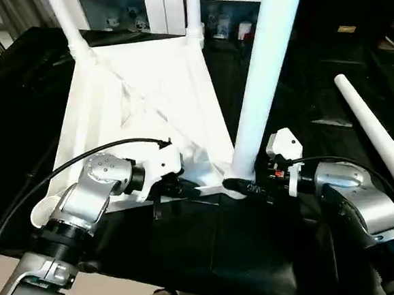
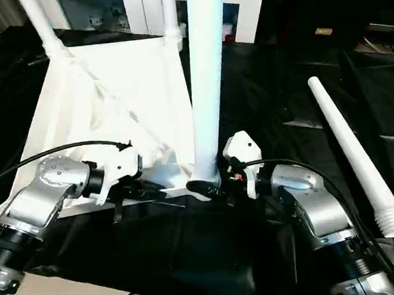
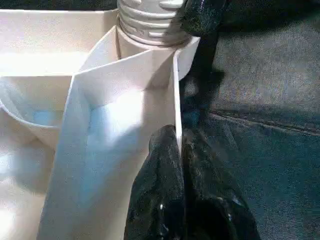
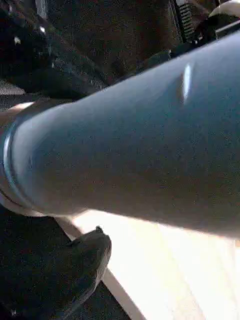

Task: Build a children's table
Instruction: Rotate leg to tighten

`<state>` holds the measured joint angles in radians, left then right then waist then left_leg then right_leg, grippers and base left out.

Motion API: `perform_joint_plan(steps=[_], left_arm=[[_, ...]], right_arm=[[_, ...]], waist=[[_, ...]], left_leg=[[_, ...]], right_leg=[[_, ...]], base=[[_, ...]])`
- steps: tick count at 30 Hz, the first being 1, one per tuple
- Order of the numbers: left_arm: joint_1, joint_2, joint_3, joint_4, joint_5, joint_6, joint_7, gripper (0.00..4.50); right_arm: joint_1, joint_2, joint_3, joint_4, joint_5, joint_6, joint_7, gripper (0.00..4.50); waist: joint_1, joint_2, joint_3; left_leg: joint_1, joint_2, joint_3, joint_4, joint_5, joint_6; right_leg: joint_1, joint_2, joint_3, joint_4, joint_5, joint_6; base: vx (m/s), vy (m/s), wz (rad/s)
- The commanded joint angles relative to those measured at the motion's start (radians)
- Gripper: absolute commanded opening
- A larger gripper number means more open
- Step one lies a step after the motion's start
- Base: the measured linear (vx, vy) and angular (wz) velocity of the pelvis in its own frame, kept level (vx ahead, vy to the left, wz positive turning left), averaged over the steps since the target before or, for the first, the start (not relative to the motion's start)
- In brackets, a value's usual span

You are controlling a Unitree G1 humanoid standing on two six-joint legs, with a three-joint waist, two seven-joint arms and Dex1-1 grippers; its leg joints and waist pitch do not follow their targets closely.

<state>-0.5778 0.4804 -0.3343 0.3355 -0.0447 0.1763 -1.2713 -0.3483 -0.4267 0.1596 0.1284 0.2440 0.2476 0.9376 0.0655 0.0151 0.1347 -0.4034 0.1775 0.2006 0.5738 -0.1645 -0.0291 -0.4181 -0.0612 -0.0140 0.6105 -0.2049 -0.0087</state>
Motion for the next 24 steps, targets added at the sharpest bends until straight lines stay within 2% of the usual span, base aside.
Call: perform_joint_plan(steps=[1,3,11,13,19,20,22,23,24], left_arm=[[0.010,-0.005,-0.038,-0.044,-0.015,-0.007,-0.058,0.00],[0.011,-0.003,-0.038,-0.045,-0.016,-0.006,-0.058,0.00],[0.018,0.001,-0.041,-0.051,-0.015,0.000,-0.059,0.00],[0.020,0.001,-0.041,-0.054,-0.016,0.002,-0.060,0.00],[0.021,0.000,-0.039,-0.047,-0.013,0.000,-0.053,0.00],[0.021,0.000,-0.039,-0.047,-0.013,0.000,-0.053,0.00],[0.003,-0.040,-0.013,-0.012,-0.005,0.026,0.028,0.00],[0.003,-0.040,-0.013,-0.012,-0.005,0.026,0.028,0.00],[-0.013,-0.071,0.005,0.016,0.002,0.045,0.090,0.00]], right_arm=[[0.003,-0.015,-0.008,-0.005,0.010,-0.010,0.003,3.95],[0.003,-0.014,-0.008,-0.004,0.010,-0.009,0.005,3.77],[0.009,-0.010,-0.013,-0.002,0.011,-0.005,0.017,3.24],[0.009,-0.009,-0.011,0.001,0.011,-0.008,0.017,2.96],[0.009,0.011,-0.016,0.014,0.001,-0.015,-0.017,2.71],[0.009,0.011,-0.016,0.014,0.001,-0.015,-0.017,2.71],[0.004,0.054,-0.040,0.065,-0.040,-0.009,-0.139,2.69],[0.004,0.054,-0.040,0.065,-0.040,-0.009,-0.139,2.68],[0.005,0.088,-0.062,0.096,-0.053,-0.003,-0.217,2.68]], waist=[[-0.001,-0.006,-0.074],[-0.001,-0.005,-0.076],[0.000,-0.007,-0.079],[0.000,-0.007,-0.081],[0.000,-0.008,-0.083],[-0.001,-0.007,-0.083],[-0.004,-0.007,-0.081],[-0.005,-0.006,-0.080],[-0.007,-0.008,-0.077]], left_leg=[[0.033,0.053,-0.020,-0.054,-0.074,0.102],[0.032,0.053,-0.020,-0.052,-0.058,0.112],[0.031,0.053,-0.020,-0.049,-0.054,0.118],[0.031,0.052,-0.020,-0.047,-0.045,0.122],[0.030,0.051,-0.020,-0.045,-0.041,0.126],[0.030,0.051,-0.020,-0.045,-0.043,0.125],[0.030,0.052,-0.020,-0.046,-0.053,0.116],[0.030,0.050,-0.019,-0.047,-0.065,0.104],[0.030,0.050,-0.020,-0.049,-0.087,0.089]], right_leg=[[0.054,-0.071,0.036,-0.046,0.086,-0.293],[0.055,-0.071,0.035,-0.043,0.111,-0.296],[0.056,-0.071,0.034,-0.041,0.109,-0.300],[0.057,-0.072,0.034,-0.039,0.120,-0.302],[0.057,-0.071,0.033,-0.038,0.119,-0.304],[0.057,-0.072,0.033,-0.038,0.115,-0.304],[0.055,-0.072,0.034,-0.041,0.094,-0.304],[0.053,-0.073,0.034,-0.044,0.068,-0.305],[0.052,-0.073,0.034,-0.049,0.023,-0.301]], base=[[0.000,0.000,0.00],[0.000,0.000,0.00],[0.000,0.000,0.00],[0.000,0.000,0.00],[0.000,0.000,0.00],[0.000,0.000,0.00],[0.000,0.000,0.00],[0.000,0.000,0.00],[0.000,0.000,0.00]])
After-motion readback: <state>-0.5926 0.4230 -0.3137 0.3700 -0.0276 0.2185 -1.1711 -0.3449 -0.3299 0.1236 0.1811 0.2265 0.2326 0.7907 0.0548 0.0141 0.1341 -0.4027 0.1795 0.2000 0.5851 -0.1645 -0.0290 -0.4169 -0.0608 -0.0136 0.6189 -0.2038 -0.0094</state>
